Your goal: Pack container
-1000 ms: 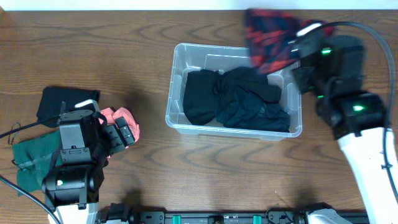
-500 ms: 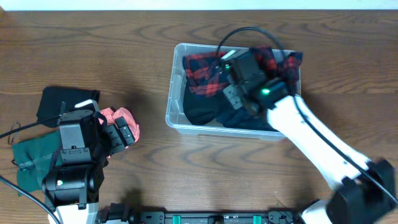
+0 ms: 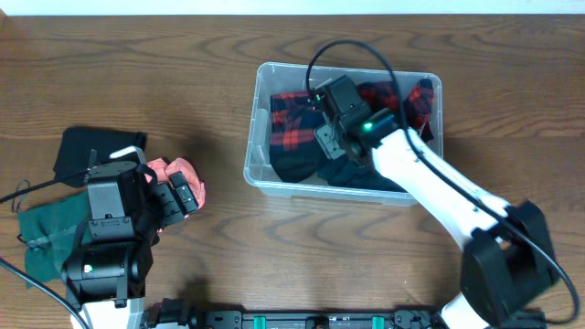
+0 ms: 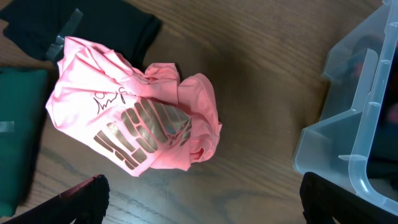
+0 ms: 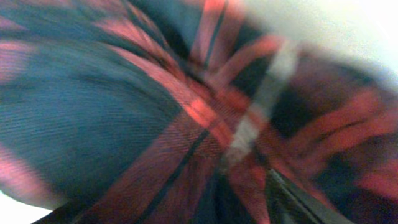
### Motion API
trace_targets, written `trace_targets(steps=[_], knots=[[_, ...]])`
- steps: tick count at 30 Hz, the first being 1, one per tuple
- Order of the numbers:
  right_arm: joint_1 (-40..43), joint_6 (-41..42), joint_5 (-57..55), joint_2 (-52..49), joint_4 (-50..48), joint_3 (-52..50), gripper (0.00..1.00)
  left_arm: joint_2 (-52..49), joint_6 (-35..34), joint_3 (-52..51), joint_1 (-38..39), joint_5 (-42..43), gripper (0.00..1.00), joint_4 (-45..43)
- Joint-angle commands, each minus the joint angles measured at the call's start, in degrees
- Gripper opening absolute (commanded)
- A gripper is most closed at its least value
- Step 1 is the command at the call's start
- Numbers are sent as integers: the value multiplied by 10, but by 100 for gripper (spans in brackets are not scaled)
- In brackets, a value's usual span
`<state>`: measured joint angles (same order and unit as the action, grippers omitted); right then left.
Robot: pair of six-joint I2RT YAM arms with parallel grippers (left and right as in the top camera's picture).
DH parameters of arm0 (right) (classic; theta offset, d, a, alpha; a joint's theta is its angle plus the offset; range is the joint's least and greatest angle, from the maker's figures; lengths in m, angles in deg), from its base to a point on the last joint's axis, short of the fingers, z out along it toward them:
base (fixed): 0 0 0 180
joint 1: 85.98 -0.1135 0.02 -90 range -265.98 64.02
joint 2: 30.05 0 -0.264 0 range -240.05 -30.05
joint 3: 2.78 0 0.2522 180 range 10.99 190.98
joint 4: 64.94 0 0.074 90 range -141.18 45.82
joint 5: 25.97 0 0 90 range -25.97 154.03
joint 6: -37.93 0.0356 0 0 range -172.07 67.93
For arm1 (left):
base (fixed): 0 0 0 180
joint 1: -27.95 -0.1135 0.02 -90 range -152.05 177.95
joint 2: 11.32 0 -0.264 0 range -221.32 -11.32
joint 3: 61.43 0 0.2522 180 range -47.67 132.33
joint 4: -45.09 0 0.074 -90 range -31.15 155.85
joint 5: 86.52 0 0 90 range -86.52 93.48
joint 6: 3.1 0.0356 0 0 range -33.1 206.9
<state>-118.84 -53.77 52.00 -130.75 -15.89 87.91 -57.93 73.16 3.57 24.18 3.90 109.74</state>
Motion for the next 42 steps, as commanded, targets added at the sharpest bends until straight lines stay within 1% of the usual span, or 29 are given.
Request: trace_targets(steps=[1, 4, 6, 11, 15, 18, 21, 24, 28, 33, 37, 40, 42], knots=[[-3, -8, -6, 96, -27, 47, 57, -1, -5, 10, -3, -7, 98, 1], [5, -11, -5, 125, -51, 47, 36, -1, -5, 10, -3, -7, 98, 1], [7, -8, 9, 122, -49, 45, 28, -1, -5, 10, -3, -7, 98, 1], [3, 29, 75, 61, -38, 27, 23, -1, -5, 10, -3, -7, 98, 1], [0, 75, 136, -34, -25, 27, 21, -1, -5, 10, -3, -7, 98, 1], [-3, 80, 194, -104, -17, 27, 18, -1, -5, 10, -3, -7, 98, 1], [-5, 89, 217, -156, -14, 27, 18, -1, -5, 10, -3, -7, 98, 1], [-2, 92, 210, -164, -8, 27, 19, -1, -5, 10, -3, -7, 98, 1], [18, 92, 138, -106, 23, 45, 27, -1, -5, 10, -3, -7, 98, 1], [70, 91, 39, 25, 58, 54, 34, -1, -5, 10, -3, -7, 98, 1], [129, 97, 28, 88, 104, 54, 31, -1, -5, 10, -3, -7, 98, 1], [167, 113, 29, 89, 150, 49, 28, -1, -5, 10, -3, -7, 98, 1], [186, 120, 42, 83, 163, 28, 26, -1, -5, 10, -3, -7, 98, 1]])
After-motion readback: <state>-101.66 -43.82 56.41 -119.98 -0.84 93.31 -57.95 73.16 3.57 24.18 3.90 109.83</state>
